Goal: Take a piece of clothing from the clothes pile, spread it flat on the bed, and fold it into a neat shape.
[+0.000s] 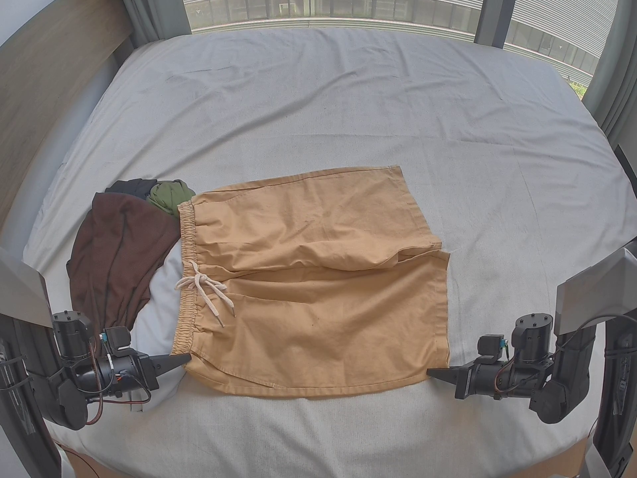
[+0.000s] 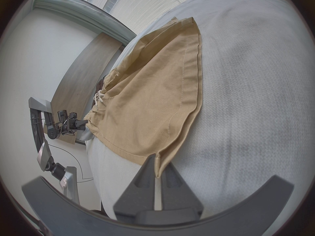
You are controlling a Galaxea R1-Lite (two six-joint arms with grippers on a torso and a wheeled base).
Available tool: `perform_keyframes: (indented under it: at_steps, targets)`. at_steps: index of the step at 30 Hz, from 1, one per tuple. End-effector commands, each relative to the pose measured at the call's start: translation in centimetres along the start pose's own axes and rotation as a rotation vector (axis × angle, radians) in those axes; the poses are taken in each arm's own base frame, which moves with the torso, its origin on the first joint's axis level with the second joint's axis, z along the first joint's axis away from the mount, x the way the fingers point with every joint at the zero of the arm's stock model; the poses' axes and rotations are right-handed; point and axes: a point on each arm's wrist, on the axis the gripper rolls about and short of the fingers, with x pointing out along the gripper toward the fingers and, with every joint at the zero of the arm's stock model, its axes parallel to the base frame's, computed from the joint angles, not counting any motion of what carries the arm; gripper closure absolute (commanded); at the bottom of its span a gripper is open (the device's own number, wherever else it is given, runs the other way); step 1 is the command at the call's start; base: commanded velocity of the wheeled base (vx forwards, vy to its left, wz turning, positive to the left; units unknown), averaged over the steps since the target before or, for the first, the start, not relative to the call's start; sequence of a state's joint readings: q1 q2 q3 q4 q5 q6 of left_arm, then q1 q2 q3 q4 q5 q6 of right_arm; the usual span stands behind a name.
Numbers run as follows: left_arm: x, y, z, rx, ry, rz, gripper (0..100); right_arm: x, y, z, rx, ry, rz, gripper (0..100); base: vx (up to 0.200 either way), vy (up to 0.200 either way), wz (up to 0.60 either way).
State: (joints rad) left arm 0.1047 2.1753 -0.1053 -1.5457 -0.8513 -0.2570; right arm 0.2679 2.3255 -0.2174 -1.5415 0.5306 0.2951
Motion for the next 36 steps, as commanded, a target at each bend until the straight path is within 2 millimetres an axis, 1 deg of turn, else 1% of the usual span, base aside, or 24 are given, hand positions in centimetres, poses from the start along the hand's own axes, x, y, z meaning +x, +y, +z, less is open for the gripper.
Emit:
perform_keyframes:
  at_steps: [1, 8, 15, 16, 29, 36]
  targets:
    - [0.0, 0.0, 0.0, -0.001, 0.0, 0.001, 100, -0.1, 0.0, 0.3, -0.003, -0.015, -0.001, 0, 0.0, 0.0, 0.0]
    - [0.0, 0.0, 0.0, 0.0, -0.001, 0.001, 100, -0.8, -0.3, 1.0, 0.002, -0.048, -0.018, 0, 0.0, 0.0, 0.0]
    - [0.0, 0.0, 0.0, 0.0, -0.001, 0.001, 100, -0.7, -0.4, 0.7, 0.006, -0.035, -0.017, 0, 0.0, 0.0, 0.0]
    - [0.0, 0.0, 0.0, 0.0, -0.001, 0.001, 100, -0.6, -0.3, 0.7, 0.006, -0.033, -0.015, 100, 0.0, 0.0, 0.0]
    - [0.0, 0.0, 0.1, 0.001, -0.002, -0.001, 100, -0.6, -0.3, 0.7, 0.006, -0.033, -0.015, 100, 0.0, 0.0, 0.0]
    - [-0.3, -0.3, -0.3, -0.01, 0.014, -0.029, 100, -1.0, 0.0, 0.0, 0.019, -0.001, -0.015, 100, 0.0, 0.0, 0.0]
